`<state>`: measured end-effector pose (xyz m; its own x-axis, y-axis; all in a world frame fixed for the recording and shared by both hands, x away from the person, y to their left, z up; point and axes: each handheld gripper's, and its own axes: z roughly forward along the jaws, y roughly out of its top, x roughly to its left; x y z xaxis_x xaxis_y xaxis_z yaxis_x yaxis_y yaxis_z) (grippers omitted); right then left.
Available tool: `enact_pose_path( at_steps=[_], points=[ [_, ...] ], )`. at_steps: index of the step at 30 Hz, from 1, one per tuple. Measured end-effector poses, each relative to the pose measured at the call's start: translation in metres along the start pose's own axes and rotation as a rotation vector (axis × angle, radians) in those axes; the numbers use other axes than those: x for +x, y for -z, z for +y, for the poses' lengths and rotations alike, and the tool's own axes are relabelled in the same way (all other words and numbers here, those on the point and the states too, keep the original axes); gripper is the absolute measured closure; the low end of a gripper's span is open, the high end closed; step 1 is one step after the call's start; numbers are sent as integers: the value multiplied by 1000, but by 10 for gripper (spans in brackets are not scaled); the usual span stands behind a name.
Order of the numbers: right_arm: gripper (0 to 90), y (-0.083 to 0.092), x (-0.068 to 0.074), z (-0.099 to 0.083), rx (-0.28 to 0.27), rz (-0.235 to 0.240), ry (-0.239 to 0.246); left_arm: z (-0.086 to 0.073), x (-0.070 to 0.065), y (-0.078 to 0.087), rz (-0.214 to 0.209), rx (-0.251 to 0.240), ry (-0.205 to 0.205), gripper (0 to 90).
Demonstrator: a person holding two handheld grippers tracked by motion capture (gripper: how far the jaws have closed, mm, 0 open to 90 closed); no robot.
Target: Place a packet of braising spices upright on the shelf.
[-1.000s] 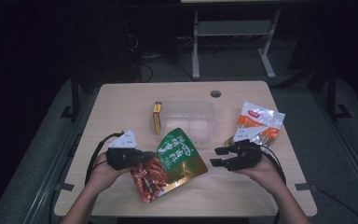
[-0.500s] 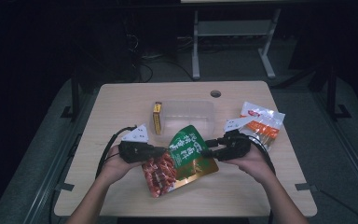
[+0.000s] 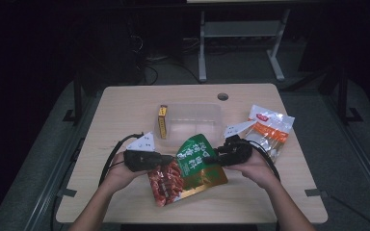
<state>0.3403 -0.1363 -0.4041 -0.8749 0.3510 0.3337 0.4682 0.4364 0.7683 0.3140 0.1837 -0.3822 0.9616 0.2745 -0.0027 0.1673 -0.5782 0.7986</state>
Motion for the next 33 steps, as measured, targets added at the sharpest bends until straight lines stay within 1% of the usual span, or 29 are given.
enact_pose_path(
  at_steps=[4, 7, 9, 13, 17, 20, 22, 23, 26, 28, 29, 31, 32, 33],
  points=[
    [757, 0, -2, -2, 5, 11, -2, 0, 0, 0, -3, -5, -3, 900],
    [827, 0, -2, -1, 7, 28, 9, 0, 0, 1, -5, -12, -11, 900],
    [837, -1, -2, -1, 11, 31, 19, 0, 0, 1, -10, -16, -10, 900],
    [891, -2, 0, -1, 20, 37, 35, 0, 0, 2, -14, -23, -13, 899],
    [899, -1, 2, -1, 12, 45, 67, -1, 2, 4, -29, -31, -14, 899],
    [900, 1, 4, 0, 3, 45, 88, -4, 4, 5, -36, -47, -1, 899],
    [900, 2, 5, 0, -6, 60, 81, -5, 4, 7, -43, -49, -3, 899],
    [900, 2, 5, 0, -6, 76, 79, -6, 4, 8, -48, -47, -7, 899],
    [900, 2, 7, 1, -11, 108, 88, -7, 5, 10, -58, -48, -11, 899],
    [900, 2, 7, 1, -14, 109, 89, -8, 5, 10, -65, -45, -13, 895],
    [900, 2, 7, 1, -15, 109, 88, -8, 4, 9, -56, -43, -13, 888],
    [900, 4, 7, 2, -26, 109, 83, -8, 3, 8, -52, -31, -26, 862],
    [900, 6, 7, 2, -31, 104, 86, -8, 2, 7, -46, -23, -24, 841],
    [900, 7, 7, 3, -34, 99, 89, -8, 2, 6, -50, -27, -18, 830]
  ],
)
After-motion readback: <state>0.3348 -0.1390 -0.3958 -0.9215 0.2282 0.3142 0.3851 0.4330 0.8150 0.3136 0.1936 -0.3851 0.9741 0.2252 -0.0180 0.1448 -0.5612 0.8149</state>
